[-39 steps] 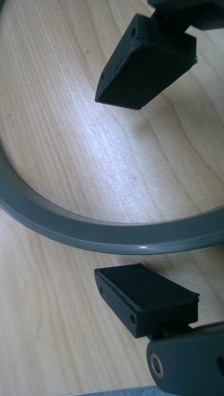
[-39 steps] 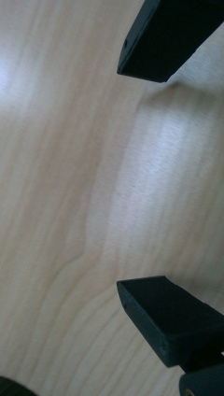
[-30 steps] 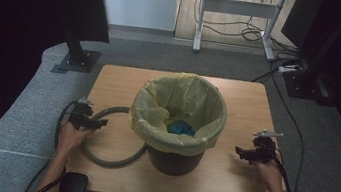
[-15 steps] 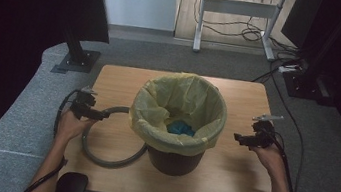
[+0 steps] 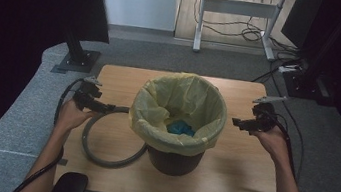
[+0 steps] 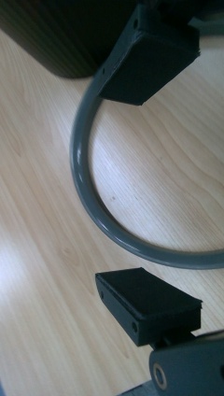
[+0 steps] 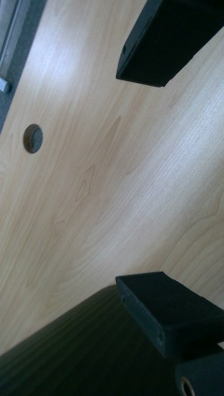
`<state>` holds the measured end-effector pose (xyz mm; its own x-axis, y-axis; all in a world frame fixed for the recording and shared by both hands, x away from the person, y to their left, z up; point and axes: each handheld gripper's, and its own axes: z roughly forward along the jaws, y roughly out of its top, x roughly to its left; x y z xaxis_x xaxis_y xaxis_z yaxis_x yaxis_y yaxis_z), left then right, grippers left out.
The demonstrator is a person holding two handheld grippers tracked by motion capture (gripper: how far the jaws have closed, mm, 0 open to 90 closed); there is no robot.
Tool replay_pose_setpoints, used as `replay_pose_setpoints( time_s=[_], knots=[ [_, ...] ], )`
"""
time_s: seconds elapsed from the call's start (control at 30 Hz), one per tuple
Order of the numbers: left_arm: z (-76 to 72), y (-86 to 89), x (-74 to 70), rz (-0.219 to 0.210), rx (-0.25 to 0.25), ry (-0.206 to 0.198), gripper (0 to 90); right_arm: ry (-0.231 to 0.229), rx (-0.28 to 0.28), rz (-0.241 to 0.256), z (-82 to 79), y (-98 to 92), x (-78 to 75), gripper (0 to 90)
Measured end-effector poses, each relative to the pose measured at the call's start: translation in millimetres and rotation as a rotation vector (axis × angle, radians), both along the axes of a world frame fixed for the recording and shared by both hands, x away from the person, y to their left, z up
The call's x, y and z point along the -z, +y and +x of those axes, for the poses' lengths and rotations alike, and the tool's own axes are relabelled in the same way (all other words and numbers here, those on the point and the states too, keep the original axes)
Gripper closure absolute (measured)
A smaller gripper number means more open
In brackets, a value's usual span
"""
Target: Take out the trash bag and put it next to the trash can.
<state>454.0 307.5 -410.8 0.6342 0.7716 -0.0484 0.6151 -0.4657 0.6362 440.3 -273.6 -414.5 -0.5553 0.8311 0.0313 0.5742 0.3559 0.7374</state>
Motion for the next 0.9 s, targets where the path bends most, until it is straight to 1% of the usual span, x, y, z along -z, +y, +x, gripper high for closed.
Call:
replay_pose_setpoints(
  time_s=[0.07,0.17,0.23,0.33,0.47,0.5,0.53,0.67,0.8,0.9],
  knots=[
    [-1.5,-2.5,-8.1,-0.001,0.014,-0.003,10.8,-0.004,-0.014,-0.007,-0.9,2.4,-7.3,3.2],
    [-4.4,-6.5,-20.5,0.005,0.037,-0.007,10.8,0.001,-0.036,-0.002,-3.1,5.3,-17.7,3.2],
    [-6.9,-10.5,-28.6,0.015,0.054,-0.012,10.9,-0.001,-0.049,0.0,-4.9,7.1,-24.7,3.2],
    [-10.2,-18.0,-40.8,0.03,0.079,-0.018,10.9,-0.006,-0.071,0.004,-8.1,10.3,-35.7,3.2],
    [-15.1,-29.3,-56.4,0.039,0.12,-0.03,11.2,-0.007,-0.106,0.023,-13.4,15.4,-50.8,3.2],
    [-16.1,-31.9,-59.8,0.041,0.131,-0.034,11.2,-0.009,-0.115,0.021,-15.1,17.1,-54.5,3.2],
    [-17.1,-34.4,-62.8,0.041,0.14,-0.038,11.2,-0.011,-0.124,0.017,-16.8,18.8,-58.1,3.4],
    [-19.3,-41.3,-75.4,0.038,0.161,-0.049,11.9,-0.013,-0.162,0.024,-23.8,25.3,-72.3,3.8],
    [-23.1,-45.3,-88.9,0.017,0.19,-0.055,12.4,-0.013,-0.193,0.044,-31.3,30.0,-87.0,4.1],
    [-28.9,-48.8,-99.4,0.019,0.213,-0.07,12.8,-0.018,-0.223,0.06,-37.1,33.4,-97.2,4.5]
  ],
)
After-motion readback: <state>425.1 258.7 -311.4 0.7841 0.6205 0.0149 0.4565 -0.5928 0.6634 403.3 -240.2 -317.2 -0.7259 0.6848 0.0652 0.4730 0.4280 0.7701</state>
